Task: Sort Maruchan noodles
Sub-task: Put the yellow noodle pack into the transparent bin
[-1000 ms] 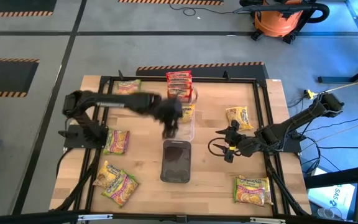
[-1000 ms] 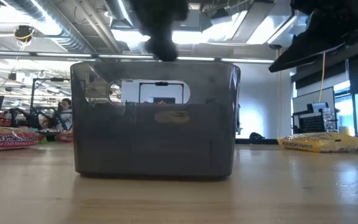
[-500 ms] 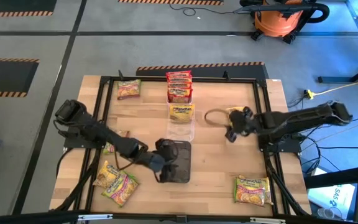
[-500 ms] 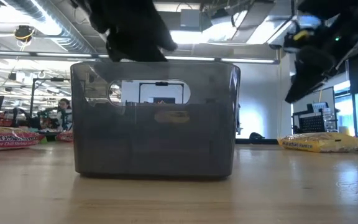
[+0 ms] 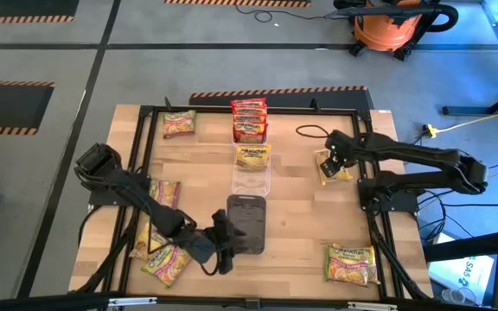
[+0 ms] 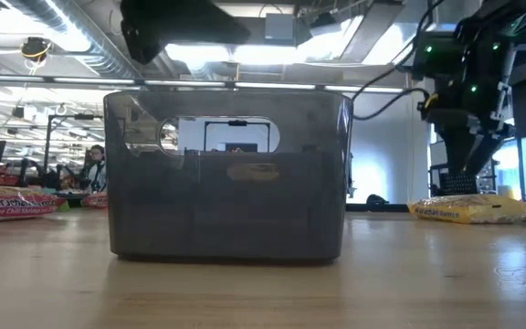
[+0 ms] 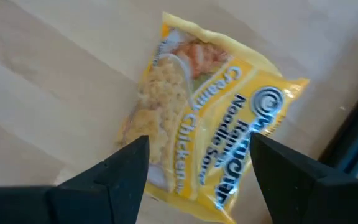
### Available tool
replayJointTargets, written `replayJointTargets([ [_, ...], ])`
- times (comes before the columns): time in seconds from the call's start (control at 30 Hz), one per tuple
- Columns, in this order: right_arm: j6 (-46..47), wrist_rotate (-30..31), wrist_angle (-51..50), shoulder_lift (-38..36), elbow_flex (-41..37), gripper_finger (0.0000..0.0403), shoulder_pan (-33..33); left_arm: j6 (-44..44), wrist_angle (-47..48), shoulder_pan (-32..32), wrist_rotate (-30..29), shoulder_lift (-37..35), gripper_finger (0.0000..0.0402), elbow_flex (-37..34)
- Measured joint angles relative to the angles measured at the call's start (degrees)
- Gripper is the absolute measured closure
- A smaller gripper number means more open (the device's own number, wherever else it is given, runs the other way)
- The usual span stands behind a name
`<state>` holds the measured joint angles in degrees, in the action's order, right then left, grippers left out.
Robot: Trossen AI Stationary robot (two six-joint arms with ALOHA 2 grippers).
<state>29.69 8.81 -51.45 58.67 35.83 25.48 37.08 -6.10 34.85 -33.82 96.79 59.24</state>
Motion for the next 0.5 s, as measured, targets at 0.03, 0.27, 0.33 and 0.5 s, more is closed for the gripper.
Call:
replayJointTargets([
  [0.03,0.0,-0.6,0.3,0.8,0.0,0.015,0.5,0.0,-0.3,0.3,-0.1,0.0,0.0194,0.0],
  [0.27,-0.3,-3.4,2.8,8.9,0.0,0.015,0.4,0.4,-2.3,1.4,-0.3,0.8,0.0194,0.0],
  [0.33,-1.4,-4.5,3.9,10.7,0.0,0.015,-0.2,0.2,-2.3,1.5,-0.1,1.1,0.0194,0.0],
  [0.5,-4.6,-5.8,4.9,12.5,0.0,0.015,-5.9,-0.1,-2.6,1.5,0.1,1.0,0.0194,0.0],
])
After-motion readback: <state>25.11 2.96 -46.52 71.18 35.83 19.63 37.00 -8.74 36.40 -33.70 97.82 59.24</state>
